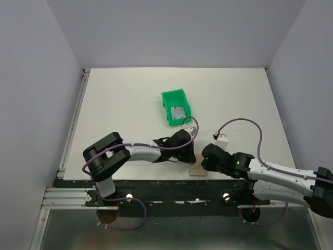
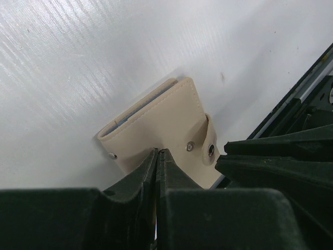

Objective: Put the credit cards into the card holder
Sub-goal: Close the card holder at the center of the board.

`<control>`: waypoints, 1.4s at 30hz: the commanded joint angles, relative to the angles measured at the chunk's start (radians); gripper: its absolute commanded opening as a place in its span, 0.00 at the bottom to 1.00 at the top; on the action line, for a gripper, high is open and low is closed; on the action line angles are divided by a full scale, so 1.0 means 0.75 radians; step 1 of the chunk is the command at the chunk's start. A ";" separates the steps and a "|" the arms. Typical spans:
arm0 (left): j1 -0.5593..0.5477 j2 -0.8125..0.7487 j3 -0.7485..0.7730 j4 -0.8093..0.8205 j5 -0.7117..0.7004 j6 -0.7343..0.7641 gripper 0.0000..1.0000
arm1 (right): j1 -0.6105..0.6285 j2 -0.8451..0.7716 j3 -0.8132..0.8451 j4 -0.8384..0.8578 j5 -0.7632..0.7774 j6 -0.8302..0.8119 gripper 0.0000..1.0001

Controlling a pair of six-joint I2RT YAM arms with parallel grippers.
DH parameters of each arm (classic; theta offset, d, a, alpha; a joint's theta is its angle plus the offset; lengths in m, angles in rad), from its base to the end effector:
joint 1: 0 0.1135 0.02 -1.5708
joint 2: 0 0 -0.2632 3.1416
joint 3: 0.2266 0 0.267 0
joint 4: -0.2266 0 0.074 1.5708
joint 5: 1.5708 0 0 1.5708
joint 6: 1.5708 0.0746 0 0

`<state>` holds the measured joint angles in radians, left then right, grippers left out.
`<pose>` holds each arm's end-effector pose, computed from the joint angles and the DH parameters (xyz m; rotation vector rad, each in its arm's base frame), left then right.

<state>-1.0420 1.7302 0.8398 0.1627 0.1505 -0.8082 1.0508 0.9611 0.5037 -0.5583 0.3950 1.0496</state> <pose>0.1833 -0.3358 0.1106 0.3840 2.5286 -1.0315 0.1265 0.1632 0.1468 0.1414 2.5067 0.3700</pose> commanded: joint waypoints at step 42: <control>0.001 0.015 -0.007 -0.041 0.008 0.018 0.13 | -0.129 0.105 -0.062 0.188 -0.130 -0.062 0.24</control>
<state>-1.0420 1.7302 0.8398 0.1623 0.1505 -0.8082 0.9615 1.0260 0.4644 -0.4389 0.3077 1.0176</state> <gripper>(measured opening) 0.137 0.244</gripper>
